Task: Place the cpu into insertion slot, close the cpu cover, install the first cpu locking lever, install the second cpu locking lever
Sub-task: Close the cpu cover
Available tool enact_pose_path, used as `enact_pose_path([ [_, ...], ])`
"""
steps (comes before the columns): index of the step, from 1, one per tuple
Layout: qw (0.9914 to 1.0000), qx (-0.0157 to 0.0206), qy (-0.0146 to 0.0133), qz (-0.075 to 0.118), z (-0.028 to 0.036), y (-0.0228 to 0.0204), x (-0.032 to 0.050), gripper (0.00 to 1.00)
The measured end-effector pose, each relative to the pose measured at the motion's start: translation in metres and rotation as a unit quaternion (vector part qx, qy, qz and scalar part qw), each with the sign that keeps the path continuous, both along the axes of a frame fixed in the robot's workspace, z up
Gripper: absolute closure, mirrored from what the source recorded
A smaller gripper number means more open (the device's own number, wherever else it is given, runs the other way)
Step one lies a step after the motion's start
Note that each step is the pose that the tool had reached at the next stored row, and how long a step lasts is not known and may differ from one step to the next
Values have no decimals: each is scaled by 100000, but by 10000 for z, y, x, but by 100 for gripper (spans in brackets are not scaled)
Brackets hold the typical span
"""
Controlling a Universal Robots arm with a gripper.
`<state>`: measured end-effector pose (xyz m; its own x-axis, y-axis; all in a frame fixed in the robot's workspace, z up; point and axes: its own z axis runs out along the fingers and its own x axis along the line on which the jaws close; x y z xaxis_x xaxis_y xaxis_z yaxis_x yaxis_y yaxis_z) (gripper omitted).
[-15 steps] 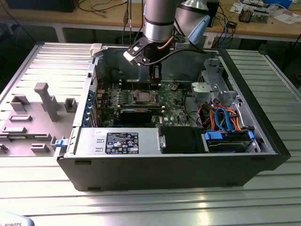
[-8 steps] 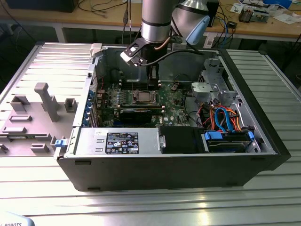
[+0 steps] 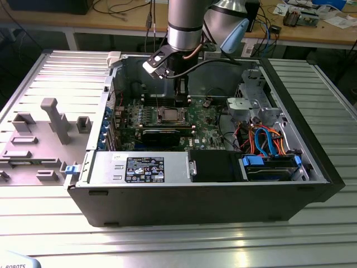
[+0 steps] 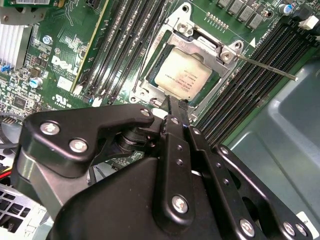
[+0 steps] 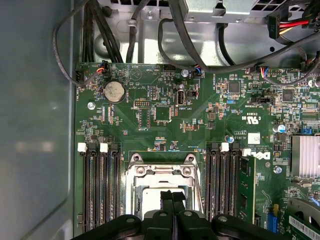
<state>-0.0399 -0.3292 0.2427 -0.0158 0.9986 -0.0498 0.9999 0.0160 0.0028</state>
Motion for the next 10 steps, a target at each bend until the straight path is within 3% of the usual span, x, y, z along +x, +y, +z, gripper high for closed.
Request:
enact_pose_path([
  [10, 100000, 15, -1, 85, -41, 0, -61, 89],
])
